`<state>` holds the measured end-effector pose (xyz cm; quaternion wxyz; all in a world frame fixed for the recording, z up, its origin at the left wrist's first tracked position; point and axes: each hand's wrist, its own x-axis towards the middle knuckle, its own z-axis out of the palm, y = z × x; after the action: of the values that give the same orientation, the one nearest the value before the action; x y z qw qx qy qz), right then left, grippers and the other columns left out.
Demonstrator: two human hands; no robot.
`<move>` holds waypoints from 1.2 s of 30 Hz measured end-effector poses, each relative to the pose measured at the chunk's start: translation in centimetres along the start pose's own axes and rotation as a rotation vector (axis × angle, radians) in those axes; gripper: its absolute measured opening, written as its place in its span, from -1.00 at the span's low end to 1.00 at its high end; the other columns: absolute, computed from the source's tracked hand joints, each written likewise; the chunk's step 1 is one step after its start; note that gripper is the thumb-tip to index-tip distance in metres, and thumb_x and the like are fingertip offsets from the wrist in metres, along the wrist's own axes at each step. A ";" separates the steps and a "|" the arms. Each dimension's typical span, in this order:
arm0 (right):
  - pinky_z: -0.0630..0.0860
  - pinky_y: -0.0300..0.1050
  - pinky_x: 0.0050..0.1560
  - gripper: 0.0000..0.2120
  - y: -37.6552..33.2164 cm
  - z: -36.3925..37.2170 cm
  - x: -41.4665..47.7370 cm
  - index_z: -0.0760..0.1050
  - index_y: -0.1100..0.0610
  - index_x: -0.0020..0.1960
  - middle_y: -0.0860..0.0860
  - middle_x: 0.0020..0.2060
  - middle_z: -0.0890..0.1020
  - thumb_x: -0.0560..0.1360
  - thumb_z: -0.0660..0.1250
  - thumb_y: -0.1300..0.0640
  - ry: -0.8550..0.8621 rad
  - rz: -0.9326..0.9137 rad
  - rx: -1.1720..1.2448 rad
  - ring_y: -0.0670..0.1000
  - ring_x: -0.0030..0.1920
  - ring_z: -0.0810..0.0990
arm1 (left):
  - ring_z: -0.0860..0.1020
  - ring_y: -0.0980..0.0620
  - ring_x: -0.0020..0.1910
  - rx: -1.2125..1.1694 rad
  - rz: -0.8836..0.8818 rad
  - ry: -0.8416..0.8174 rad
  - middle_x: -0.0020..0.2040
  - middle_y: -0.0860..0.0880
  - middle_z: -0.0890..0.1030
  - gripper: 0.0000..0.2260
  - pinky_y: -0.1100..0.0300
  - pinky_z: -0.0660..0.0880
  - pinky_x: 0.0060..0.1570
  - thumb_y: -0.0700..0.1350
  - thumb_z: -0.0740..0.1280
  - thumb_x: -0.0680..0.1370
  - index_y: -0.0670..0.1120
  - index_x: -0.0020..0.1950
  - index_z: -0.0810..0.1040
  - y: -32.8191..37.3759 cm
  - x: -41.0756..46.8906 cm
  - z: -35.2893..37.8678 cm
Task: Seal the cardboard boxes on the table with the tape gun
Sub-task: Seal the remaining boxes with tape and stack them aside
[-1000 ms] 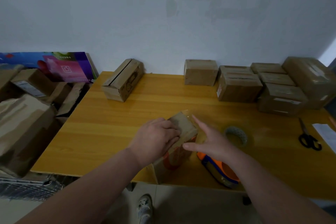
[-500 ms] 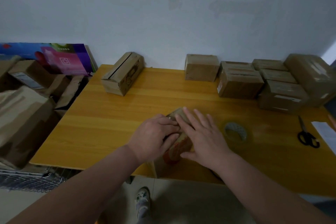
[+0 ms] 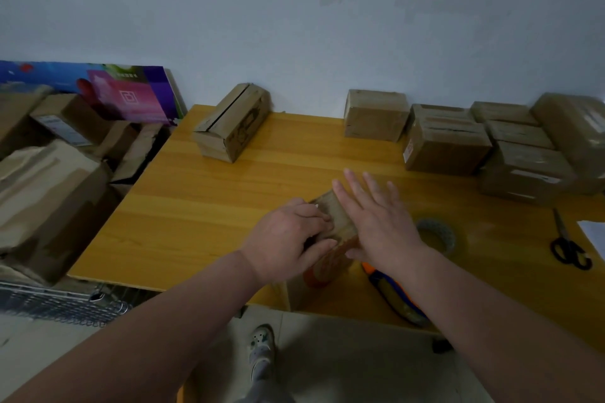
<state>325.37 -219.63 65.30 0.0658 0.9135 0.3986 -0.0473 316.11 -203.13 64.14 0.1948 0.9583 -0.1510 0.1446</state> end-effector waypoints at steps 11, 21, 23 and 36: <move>-0.24 0.24 0.48 0.07 0.6 -1.0 -1.2 -0.37 -0.09 0.53 -0.02 0.48 -0.45 0.43 0.44 -0.09 -0.057 -0.050 -0.003 0.13 0.51 -0.37 | 0.46 0.01 -0.18 0.022 -0.018 -0.019 -0.12 -0.01 0.53 -0.61 0.16 0.46 -0.21 0.19 0.27 0.49 -0.10 0.01 0.63 0.0 0.1 -0.1; -0.24 0.21 0.48 -0.09 -1.0 -0.1 -2.5 -0.36 -0.12 0.53 0.00 0.52 -0.37 0.55 0.30 0.14 -0.035 -0.008 0.054 0.15 0.52 -0.33 | 0.37 0.03 -0.04 0.061 -0.055 -0.010 0.02 -0.03 0.42 -0.51 0.20 0.39 -0.08 0.28 0.31 0.35 -0.09 0.04 0.50 -0.1 0.3 0.0; -0.20 0.18 0.50 -0.10 -0.7 -0.4 -3.0 -0.29 -0.13 0.54 -0.01 0.54 -0.31 0.54 0.33 0.12 -0.046 -0.064 0.095 0.12 0.54 -0.27 | 0.37 0.01 0.00 0.057 -0.091 0.004 0.07 -0.07 0.38 -0.43 0.19 0.40 -0.04 0.29 0.33 0.32 -0.13 0.09 0.45 0.0 0.3 -0.1; 0.52 -0.06 0.13 -0.65 3.6 -1.6 -2.7 0.46 -0.06 0.33 -0.06 0.25 0.55 0.55 0.34 0.08 0.153 0.177 0.435 0.01 0.23 0.51 | 0.26 -0.14 0.40 0.085 -0.602 -0.360 0.46 -0.12 0.27 0.03 -0.02 0.34 0.31 0.15 0.50 0.33 -0.09 0.57 -0.08 -0.5 4.5 -1.5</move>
<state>326.23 -223.81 67.51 -0.1591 0.9384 0.3014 -0.0568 320.02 -203.13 66.85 0.1589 0.9772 0.1126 -0.0843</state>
